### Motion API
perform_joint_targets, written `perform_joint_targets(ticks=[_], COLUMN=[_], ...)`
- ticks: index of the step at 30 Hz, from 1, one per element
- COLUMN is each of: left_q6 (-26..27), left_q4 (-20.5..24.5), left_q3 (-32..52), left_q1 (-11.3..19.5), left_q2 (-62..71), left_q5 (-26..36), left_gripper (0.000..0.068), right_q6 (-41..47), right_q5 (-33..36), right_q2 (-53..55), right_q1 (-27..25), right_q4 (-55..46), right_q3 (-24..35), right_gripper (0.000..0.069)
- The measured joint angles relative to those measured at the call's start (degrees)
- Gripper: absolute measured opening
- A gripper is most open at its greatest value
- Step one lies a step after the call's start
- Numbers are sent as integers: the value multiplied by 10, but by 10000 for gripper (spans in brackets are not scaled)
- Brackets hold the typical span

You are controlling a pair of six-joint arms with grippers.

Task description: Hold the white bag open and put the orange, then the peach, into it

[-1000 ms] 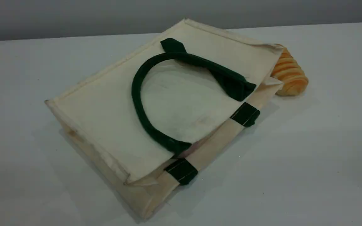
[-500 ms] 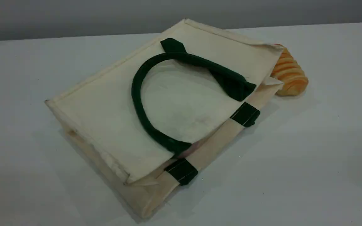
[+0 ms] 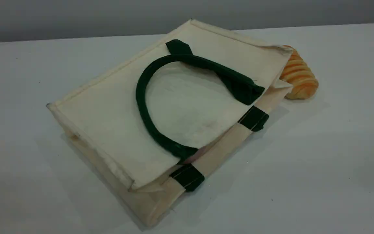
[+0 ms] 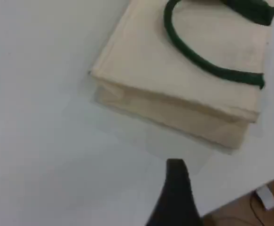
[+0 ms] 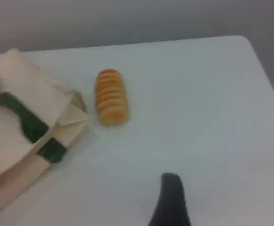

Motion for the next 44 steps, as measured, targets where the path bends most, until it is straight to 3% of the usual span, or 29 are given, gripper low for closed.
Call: perform_joint_targets(ticks=[5, 9, 12, 15, 21, 44], left_q6=[0, 0, 0, 0, 0, 0], left_q4=[-1, -1, -1, -6, -6, -7], left_q3=[0, 0, 0, -1, -1, -1], left_q1=[77, 143, 166, 166, 128, 129], left_q2=[0, -15, -42, -45, -45, -45], left_q5=[0, 0, 0, 1, 1, 0], left_gripper=[507, 507, 507, 507, 507, 506], right_q6=[-1, -1, -1, -1, 0, -1], right_q5=[0, 0, 0, 0, 0, 0], right_q2=[0, 0, 0, 0, 0, 0], right_q1=[47, 50, 48, 48, 48, 48], right_q4=[1, 1, 1, 1, 1, 1], right_q3=[0, 0, 0, 0, 0, 0], right_gripper=[515, 515, 515, 515, 515, 515])
